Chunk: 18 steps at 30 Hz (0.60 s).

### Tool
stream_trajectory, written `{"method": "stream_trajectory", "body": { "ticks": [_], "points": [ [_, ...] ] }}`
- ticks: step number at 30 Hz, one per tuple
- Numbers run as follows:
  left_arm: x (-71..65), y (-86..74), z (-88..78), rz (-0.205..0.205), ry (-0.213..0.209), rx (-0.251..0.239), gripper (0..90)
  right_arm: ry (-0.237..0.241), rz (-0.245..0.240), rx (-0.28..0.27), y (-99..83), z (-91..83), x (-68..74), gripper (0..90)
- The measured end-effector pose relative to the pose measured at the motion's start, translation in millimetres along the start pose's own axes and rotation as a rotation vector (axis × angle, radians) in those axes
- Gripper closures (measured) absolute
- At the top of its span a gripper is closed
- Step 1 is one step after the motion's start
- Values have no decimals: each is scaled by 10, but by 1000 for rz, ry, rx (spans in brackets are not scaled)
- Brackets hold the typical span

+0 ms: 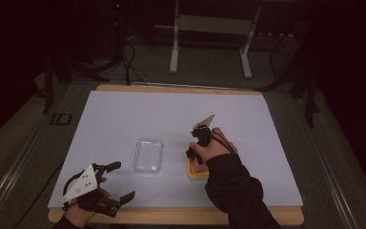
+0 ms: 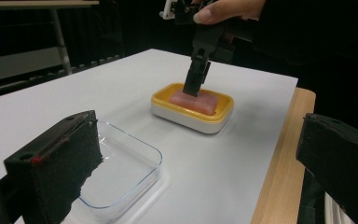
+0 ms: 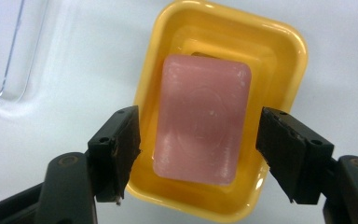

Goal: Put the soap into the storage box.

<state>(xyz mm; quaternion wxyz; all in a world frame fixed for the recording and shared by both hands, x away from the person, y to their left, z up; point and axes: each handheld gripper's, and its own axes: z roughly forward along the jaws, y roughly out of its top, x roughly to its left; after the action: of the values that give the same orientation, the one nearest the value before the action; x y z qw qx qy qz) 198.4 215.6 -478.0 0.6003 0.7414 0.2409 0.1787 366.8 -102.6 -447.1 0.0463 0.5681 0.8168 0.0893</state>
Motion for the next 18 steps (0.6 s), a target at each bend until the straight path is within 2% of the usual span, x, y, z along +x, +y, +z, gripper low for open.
{"method": "stream_trajectory", "body": {
  "ticks": [1, 2, 3, 7, 9, 10, 12, 13, 14, 15, 17, 18],
  "points": [
    [0, 0, 0, 0, 0, 0, 2, 0, 0, 0, 0, 0, 0, 304],
    [1, 0, 2, 1, 0, 1, 2, 2, -30, -16, -11, -21, -8, 303],
    [1, 0, 3, 2, -1, 3, 2, 2, -30, -16, -11, -21, -8, 303],
    [1, 1, 5, 1, 1, 1, 2, -5, -99, -52, -56, -47, -55, 296],
    [3, 0, 6, 1, 2, 1, 2, 1, -108, -60, -68, -51, -80, 294],
    [4, 0, 7, 0, 4, 4, 2, 6, -134, -80, -96, -64, -126, 293],
    [4, -1, 8, 1, 5, 4, 2, 13, -137, -95, -109, -75, -151, 293],
    [4, -2, 8, 1, 6, 5, 2, 38, -163, -127, -135, -102, -196, 293],
    [4, -3, 9, 2, 7, 6, 2, 62, -167, -129, -147, -118, -224, 293],
    [4, -3, 9, 2, 7, 6, 2, 62, -167, -129, -147, -118, -224, 293],
    [3, -4, 7, 1, 7, 7, 2, 94, -208, -155, -177, -146, -276, 293],
    [2, -5, 4, 0, 9, 7, 2, 114, -210, -157, -190, -161, -310, 293]
  ]
}}
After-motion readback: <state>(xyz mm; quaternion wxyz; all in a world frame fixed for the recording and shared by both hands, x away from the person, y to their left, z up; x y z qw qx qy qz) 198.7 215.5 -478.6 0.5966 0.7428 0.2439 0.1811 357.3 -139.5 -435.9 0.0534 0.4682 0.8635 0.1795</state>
